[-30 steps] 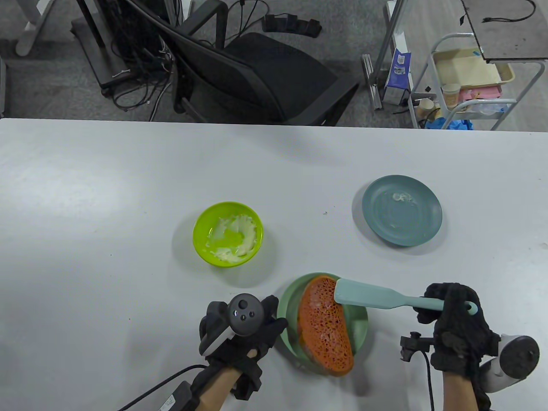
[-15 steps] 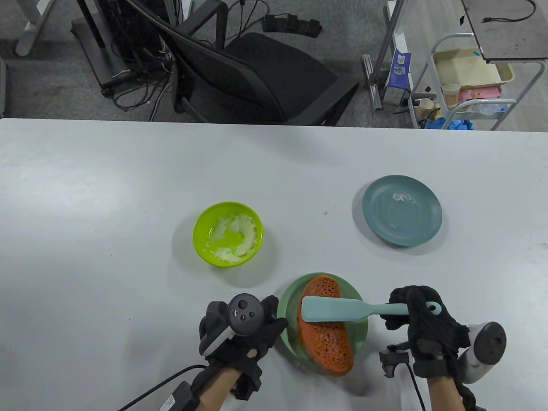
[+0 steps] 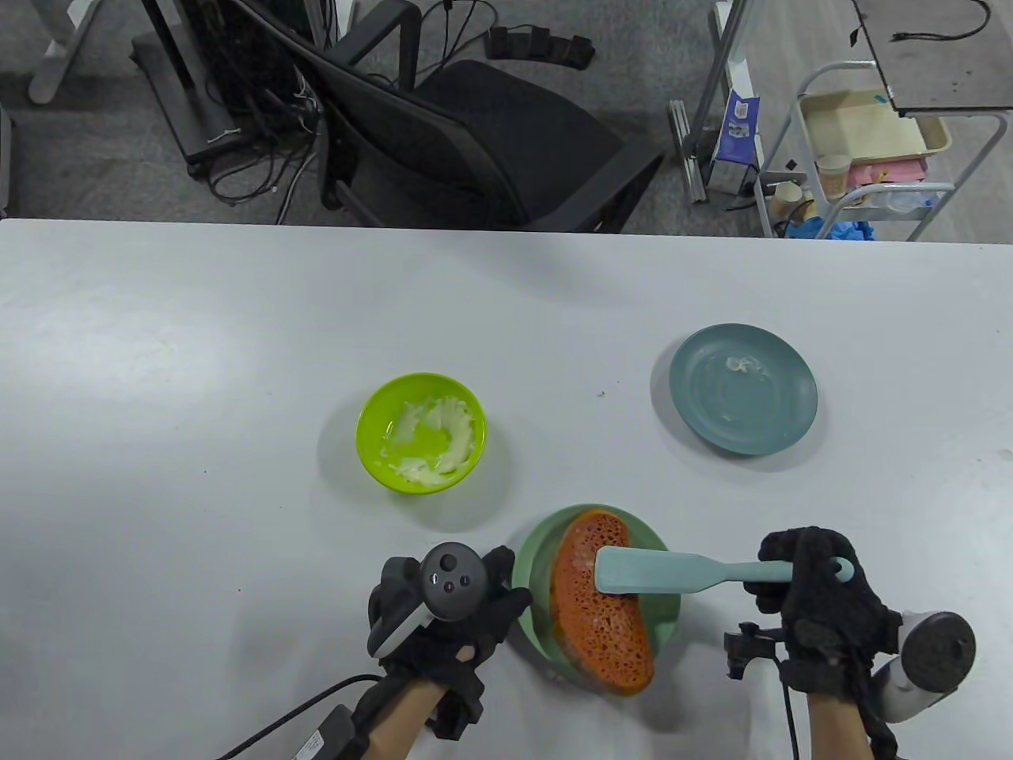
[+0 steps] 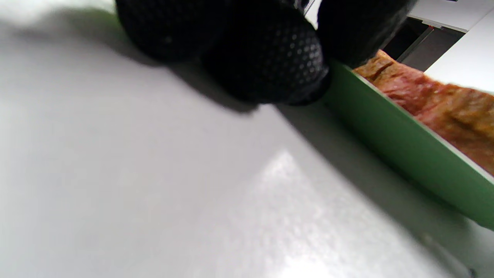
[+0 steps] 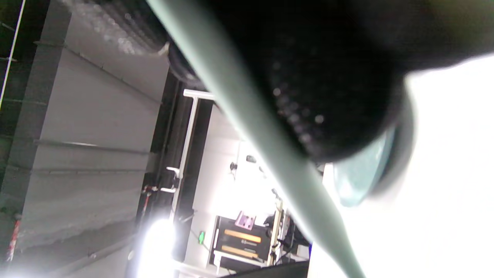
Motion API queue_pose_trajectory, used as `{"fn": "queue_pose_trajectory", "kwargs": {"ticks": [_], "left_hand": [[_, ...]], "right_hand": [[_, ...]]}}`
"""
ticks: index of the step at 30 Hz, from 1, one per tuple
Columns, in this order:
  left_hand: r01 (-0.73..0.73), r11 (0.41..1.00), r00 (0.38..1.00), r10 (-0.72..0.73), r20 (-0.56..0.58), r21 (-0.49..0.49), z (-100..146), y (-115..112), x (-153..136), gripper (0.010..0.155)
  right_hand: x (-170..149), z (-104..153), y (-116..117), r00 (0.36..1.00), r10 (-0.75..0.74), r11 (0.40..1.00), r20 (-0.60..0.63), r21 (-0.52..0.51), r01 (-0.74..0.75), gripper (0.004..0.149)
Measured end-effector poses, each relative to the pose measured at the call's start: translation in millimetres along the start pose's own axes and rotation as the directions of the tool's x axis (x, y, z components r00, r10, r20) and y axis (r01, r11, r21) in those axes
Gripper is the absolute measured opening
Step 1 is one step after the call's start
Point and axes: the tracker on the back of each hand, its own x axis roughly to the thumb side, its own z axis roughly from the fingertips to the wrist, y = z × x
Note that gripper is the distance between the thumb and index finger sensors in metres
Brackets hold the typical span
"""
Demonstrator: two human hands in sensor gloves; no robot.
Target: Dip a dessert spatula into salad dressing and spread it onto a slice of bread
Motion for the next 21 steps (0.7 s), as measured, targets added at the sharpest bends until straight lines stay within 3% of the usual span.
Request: {"fn": "queue_pose_trajectory", "kwargs": {"ticks": [11,21], "left_hand": [[-0.001,1.000,1.000,0.001,0.000,0.000,0.1,0.4,-0.3,0.062],[0.000,1.000,1.000,0.000,0.000,0.000,0.0,0.3,-0.2,0.062]], "right_hand": [[-1.1,-1.0,-7.0,0.998,-0.055,0.998,-0.012,-0.033,0.055,0.040],[-7.4,3.9,15.8,0.992,-0.122,0.981,-0.037,0.149,0.127,0.042]]}}
